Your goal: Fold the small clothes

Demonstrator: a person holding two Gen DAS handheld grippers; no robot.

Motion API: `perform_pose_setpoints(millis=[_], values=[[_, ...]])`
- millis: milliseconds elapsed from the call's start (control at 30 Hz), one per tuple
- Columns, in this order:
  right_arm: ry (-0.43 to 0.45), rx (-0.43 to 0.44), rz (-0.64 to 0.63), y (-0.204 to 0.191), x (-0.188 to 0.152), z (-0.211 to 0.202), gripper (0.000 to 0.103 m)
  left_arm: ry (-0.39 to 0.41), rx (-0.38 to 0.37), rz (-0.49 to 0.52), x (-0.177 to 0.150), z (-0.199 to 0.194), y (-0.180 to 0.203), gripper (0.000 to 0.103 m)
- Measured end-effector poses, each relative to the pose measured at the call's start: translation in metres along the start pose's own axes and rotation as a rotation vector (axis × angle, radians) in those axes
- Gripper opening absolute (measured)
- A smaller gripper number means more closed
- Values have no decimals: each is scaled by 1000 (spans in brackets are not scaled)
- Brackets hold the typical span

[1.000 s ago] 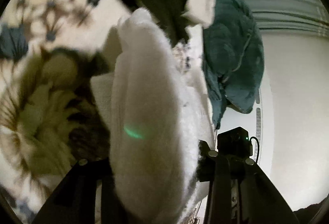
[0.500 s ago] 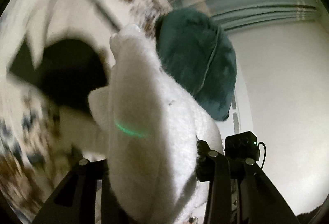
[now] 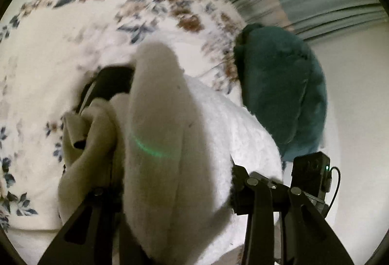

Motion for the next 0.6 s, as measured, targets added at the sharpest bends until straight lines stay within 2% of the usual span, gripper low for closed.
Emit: perform_pose_setpoints(millis=[133,200,267,333,400,433,467,533,600], values=[[-19,-8,1,9,-3,10,47,-2,-16,-7,-3,-1,-8,42],[-29,-60,-14,7,2,13,53,-13,-4,-18,-5,-5,-6,42],[-37,-130,-42,3,5,15,65,-4,25,-17,-6,-12,-1,43],[-30,-209,-78,0,9,14,69,25,66,-6,-1,-21,5,44],[-23,-256,-99,-1,5,10,75,62,136,17,0,-30,12,68],[-8,-297,-114,-3,5,6,77,105,197,33,2,-40,16,90],[8,-329,-125,-4,5,2,78,141,232,52,3,-46,19,101],[40,-394,-154,-4,4,-4,82,210,320,111,0,-61,31,101],[85,-461,-183,-7,1,-12,82,223,409,151,-4,-62,36,101]])
Point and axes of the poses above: each gripper's, at about its wrist camera, not at the fingertips, and z roughly the way its jaws point, y to its right, x to its top, the point moved 4 cm from there along z, roughly the way its jaws point, and after that the axes turned 1 degree about z, right-handed, at the moved point
